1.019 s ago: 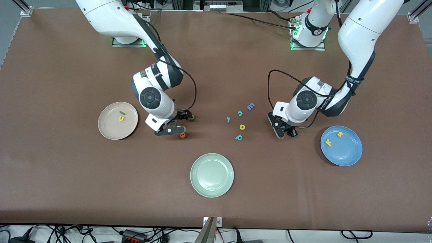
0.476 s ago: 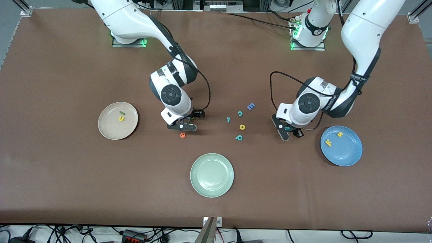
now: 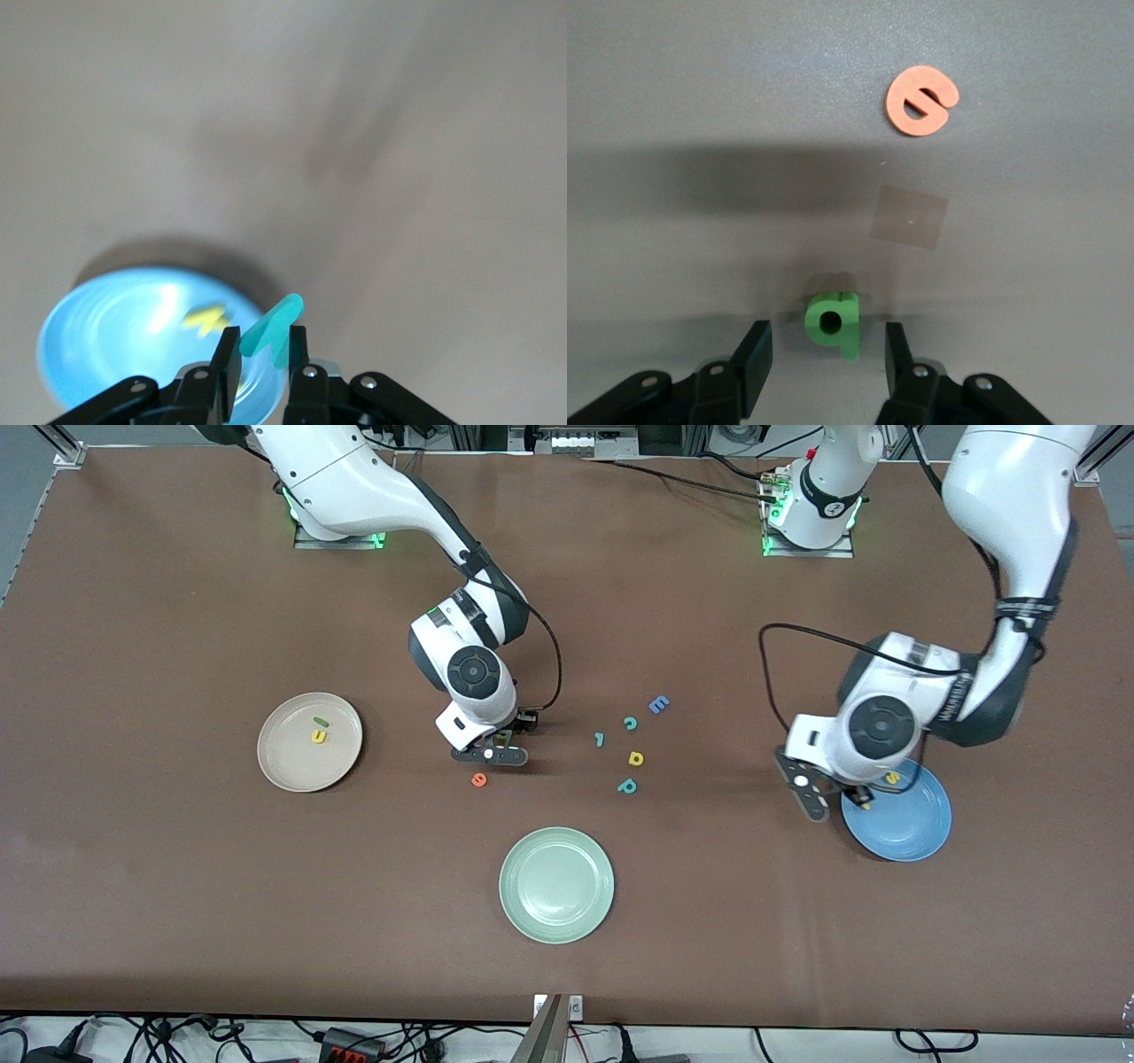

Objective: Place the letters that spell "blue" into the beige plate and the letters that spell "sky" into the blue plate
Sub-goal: 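Carry the teal y to the blue plate while the right gripper grasps green q, then release the y and retract the left gripper while the right gripper carries q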

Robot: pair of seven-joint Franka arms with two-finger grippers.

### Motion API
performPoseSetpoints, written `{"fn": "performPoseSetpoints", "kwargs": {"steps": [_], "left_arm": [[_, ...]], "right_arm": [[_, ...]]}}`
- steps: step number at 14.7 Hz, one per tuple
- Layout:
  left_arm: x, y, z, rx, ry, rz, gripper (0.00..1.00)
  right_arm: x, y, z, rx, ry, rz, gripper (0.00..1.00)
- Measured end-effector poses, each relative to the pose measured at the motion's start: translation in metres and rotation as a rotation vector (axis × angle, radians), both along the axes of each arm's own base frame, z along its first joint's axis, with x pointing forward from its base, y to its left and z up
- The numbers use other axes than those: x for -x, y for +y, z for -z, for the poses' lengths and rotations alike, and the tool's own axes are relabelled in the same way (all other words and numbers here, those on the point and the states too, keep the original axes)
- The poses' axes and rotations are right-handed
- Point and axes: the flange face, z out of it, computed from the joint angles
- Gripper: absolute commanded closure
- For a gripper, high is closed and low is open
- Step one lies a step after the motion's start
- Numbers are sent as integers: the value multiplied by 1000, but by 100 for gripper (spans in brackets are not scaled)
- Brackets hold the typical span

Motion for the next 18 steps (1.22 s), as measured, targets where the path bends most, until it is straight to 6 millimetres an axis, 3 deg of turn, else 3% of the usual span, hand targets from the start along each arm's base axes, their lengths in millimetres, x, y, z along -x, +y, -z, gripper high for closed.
{"fn": "performPoseSetpoints", "kwargs": {"steps": [2,4,5,6,7,9,11,14,16,18], "left_arm": [[-9,37,4,-57,-11,1,85],[-16,61,14,-86,-19,-3,84],[-19,71,20,-79,-34,-7,71],[-23,81,26,-65,-52,-16,29],[-25,91,33,-53,-64,-24,0],[-30,102,38,-56,-81,-20,0],[-36,101,29,-57,-104,-16,0],[-46,98,10,-61,-130,-20,0],[-52,100,-10,-78,-121,-47,0],[-59,95,-42,-54,-97,-111,0]], "right_arm": [[-3,0,-1,-1,-5,2,45],[-7,1,-4,-6,-13,5,47],[-7,1,-4,-7,-14,5,47],[-7,1,-2,-6,-12,5,47],[-7,1,0,-5,-11,5,47],[-9,2,3,-5,-10,5,47],[-10,3,5,-5,-10,6,53],[-12,3,4,-7,-13,8,79],[-14,2,3,-7,-15,10,95],[-17,-1,2,-6,-18,16,97]]}}
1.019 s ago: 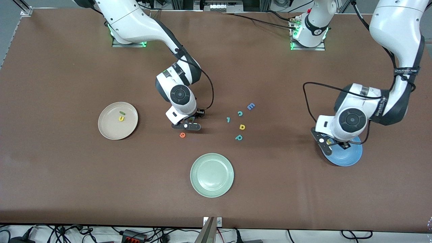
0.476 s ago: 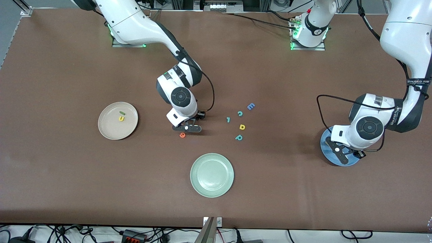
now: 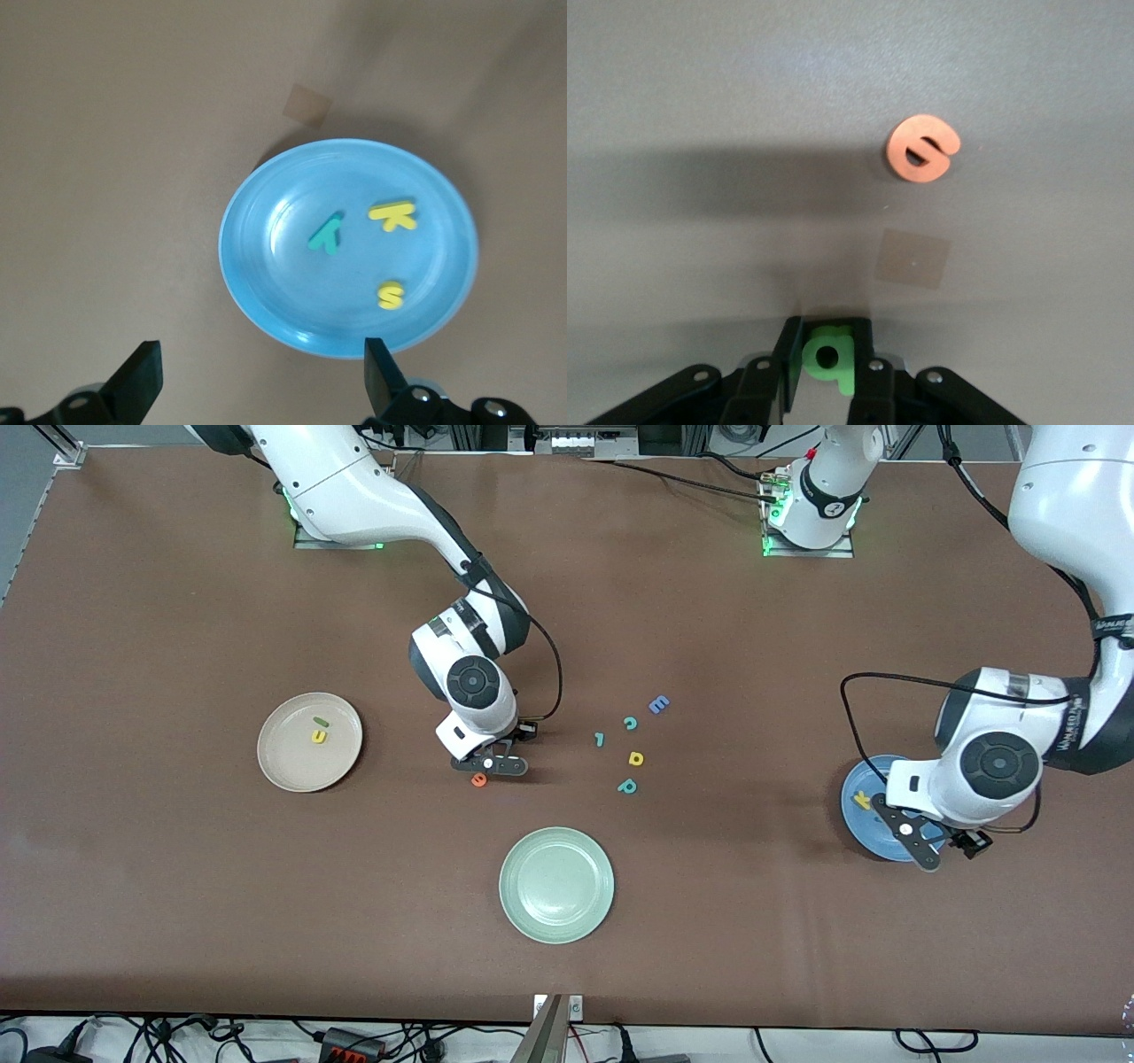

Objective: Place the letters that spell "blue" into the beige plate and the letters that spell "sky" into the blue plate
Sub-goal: 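Release the y and retract the left gripper while the right gripper carries q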

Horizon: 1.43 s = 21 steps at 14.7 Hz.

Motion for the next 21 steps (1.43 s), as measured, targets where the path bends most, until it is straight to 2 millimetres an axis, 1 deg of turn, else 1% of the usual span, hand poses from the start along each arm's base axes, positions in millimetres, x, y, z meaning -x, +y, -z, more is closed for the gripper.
{"fn": "performPoseSetpoints", "kwargs": {"steps": [2,4,5,7,8,9,10,11,12,14,15,16,17,18,19,20,21], "left_arm": [[-2,-2,-33,40,29,-78,0],[1,-6,-53,32,44,-187,0],[3,-12,-62,16,43,-256,0],[10,-36,-85,-16,28,-396,0],[15,-51,-98,-17,14,-469,0],[20,-63,-111,0,6,-545,0],[24,-70,-126,29,-7,-608,0],[26,-73,-143,64,-25,-656,0],[27,-72,-163,99,-45,-691,0],[34,-62,-205,163,-81,-772,0],[42,-56,-226,202,-86,-824,0],[50,-47,-247,242,-89,-875,0],[59,-37,-266,274,-94,-918,0],[69,-28,-280,287,-102,-948,0],[79,-24,-290,284,-112,-966,0],[88,-23,-294,272,-116,-975,0],[97,-24,-294,263,-114,-978,0]], "right_arm": [[-4,-4,-1,1,-3,7,97],[-12,-10,-7,-3,-14,21,97],[-21,-17,-15,-5,-25,32,97],[-42,-41,-44,-6,-35,44,97],[-51,-60,-59,4,-24,42,97],[-60,-84,-73,18,3,30,99],[-69,-114,-84,28,31,9,100],[-77,-145,-89,31,58,-12,100],[-84,-179,-91,28,79,-29,100],[-89,-240,-86,15,112,-61,100],[-88,-266,-82,8,128,-73,100],[-87,-287,-79,1,141,-84,100],[-84,-305,-76,-7,155,-99,100],[-80,-316,-72,-13,168,-114,100],[-76,-323,-68,-16,182,-125,100],[-70,-326,-63,-16,197,-134,99],[-63,-329,-57,-12,213,-143,99]]}}
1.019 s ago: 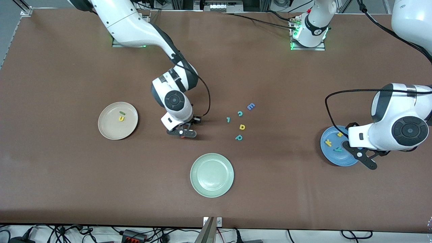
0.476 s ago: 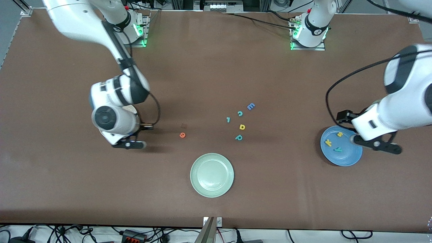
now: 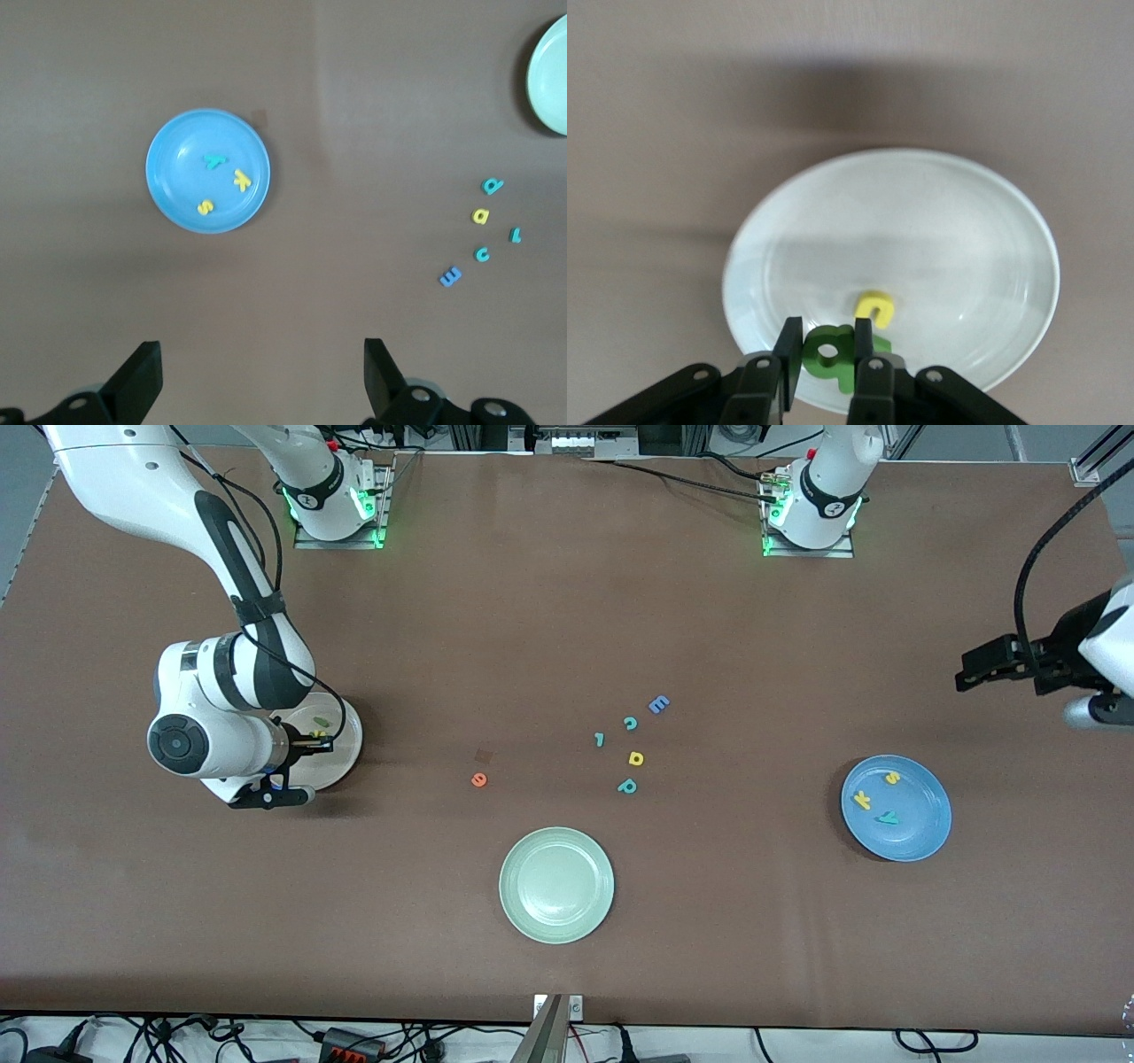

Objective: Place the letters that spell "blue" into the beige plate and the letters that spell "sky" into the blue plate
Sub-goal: 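Release the y and retract the left gripper while the right gripper carries q, then release the green q on the beige plate with the right gripper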

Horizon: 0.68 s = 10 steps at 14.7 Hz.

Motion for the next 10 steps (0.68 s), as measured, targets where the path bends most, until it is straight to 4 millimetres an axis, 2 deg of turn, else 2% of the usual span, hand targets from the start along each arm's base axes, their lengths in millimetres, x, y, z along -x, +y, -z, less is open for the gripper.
{"fn": "performPoseSetpoints", "kwargs": {"steps": [3,6,7,8,9,10], "left_arm": [[17,0,19,-8,-19,-1,0],[28,5,31,-11,-82,-10,0],[31,8,32,-11,-91,-15,0],[33,10,32,-11,-109,-20,0],[35,12,35,-11,-132,-24,0],[38,12,39,-11,-153,-24,0]], "right_arm": [[14,-14,22,10,4,-38,99],[17,-32,28,19,-4,-57,96],[16,-37,28,27,-8,-62,88],[16,-41,29,31,-8,-60,57],[17,-45,32,33,-5,-57,1],[17,-50,34,34,-3,-53,0]]}}
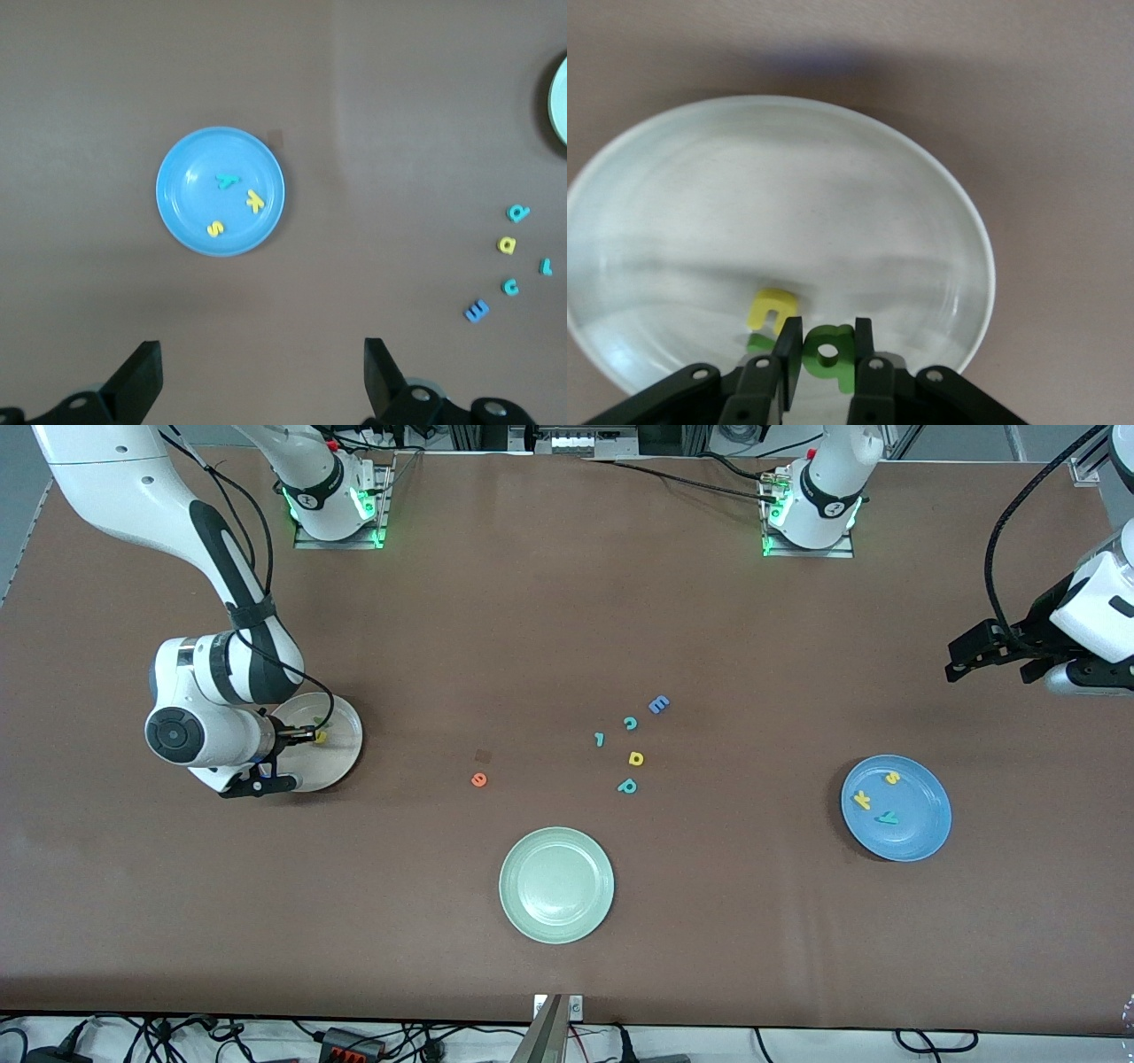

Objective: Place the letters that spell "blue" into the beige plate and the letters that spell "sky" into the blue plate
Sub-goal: 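Release the green q on the beige plate with the right gripper, then grasp the orange e with the right gripper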

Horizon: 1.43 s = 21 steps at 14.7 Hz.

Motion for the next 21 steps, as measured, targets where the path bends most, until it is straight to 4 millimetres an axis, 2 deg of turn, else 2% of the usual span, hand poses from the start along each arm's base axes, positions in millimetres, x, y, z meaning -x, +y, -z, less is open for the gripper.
{"fn": "performPoseSetpoints", "kwargs": {"steps": [3,5,6,8,10,13,17,19,20,21], "left_arm": [[14,-15,6,-1,10,26,0],[17,-21,0,-3,27,37,0],[18,-21,-4,-3,34,38,0],[17,-20,-11,-4,44,36,0],[11,-15,-15,-4,47,25,0],[3,-5,-14,-4,69,9,0],[2,-13,-18,-4,70,21,0],[2,-11,-22,-4,71,18,0],[2,-10,-24,-4,69,15,0],[3,-9,-25,-4,69,13,0]], "right_arm": [[-5,-1,-5,-1,-14,2,0],[-19,7,-24,-6,-27,-7,0],[-26,19,-37,-17,-33,-17,0],[-37,66,-59,-44,-71,-67,0],[-37,124,-67,-50,-99,-115,0],[-33,184,-45,-52,-106,-159,0],[-31,260,-24,-100,-202,-262,0],[-28,291,-14,-134,-269,-303,8],[-26,303,-10,-144,-287,-318,17],[-25,311,-7,-150,-295,-328,36]]}}
